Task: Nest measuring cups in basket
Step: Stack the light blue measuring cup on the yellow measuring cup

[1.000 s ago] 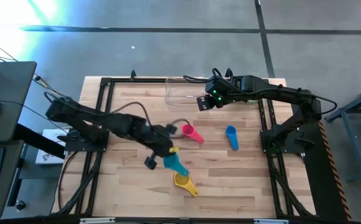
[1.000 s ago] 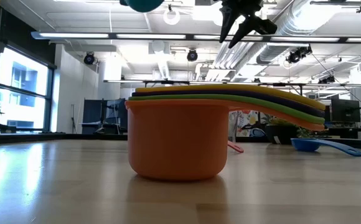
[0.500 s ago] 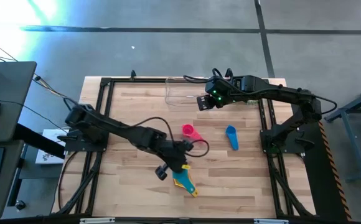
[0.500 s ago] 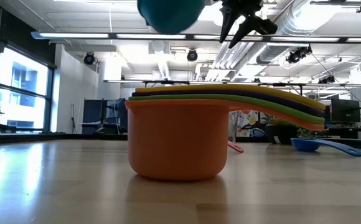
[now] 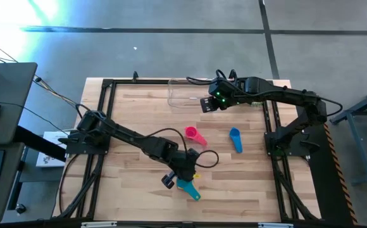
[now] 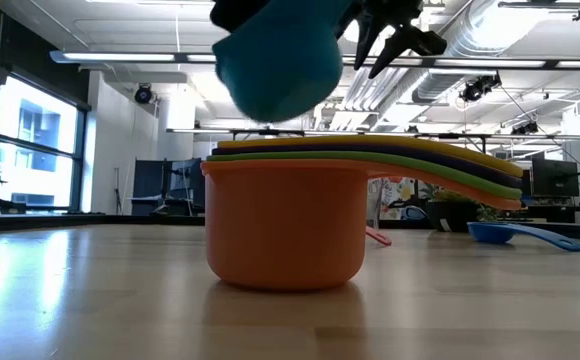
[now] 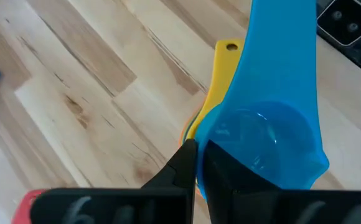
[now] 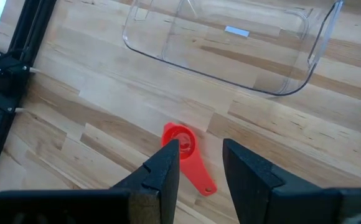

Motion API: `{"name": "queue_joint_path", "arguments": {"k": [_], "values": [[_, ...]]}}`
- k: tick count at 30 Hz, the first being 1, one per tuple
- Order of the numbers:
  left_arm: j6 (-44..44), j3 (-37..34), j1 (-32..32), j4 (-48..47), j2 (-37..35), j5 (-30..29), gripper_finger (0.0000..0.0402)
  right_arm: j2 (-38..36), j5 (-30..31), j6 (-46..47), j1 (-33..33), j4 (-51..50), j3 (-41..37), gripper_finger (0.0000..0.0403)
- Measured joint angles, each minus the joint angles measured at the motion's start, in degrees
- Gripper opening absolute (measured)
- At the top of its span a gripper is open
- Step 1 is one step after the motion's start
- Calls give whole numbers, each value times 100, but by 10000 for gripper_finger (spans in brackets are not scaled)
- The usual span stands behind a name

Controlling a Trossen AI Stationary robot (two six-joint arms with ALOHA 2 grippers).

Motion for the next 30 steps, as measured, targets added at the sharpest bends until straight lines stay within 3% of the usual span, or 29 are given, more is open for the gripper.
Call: {"name": "queue_joint_path", "arguments": {"k": [30], "values": [[-28,-7,9,-48,457,-24,8,4,0,44,2,-61,-2,115]]}}
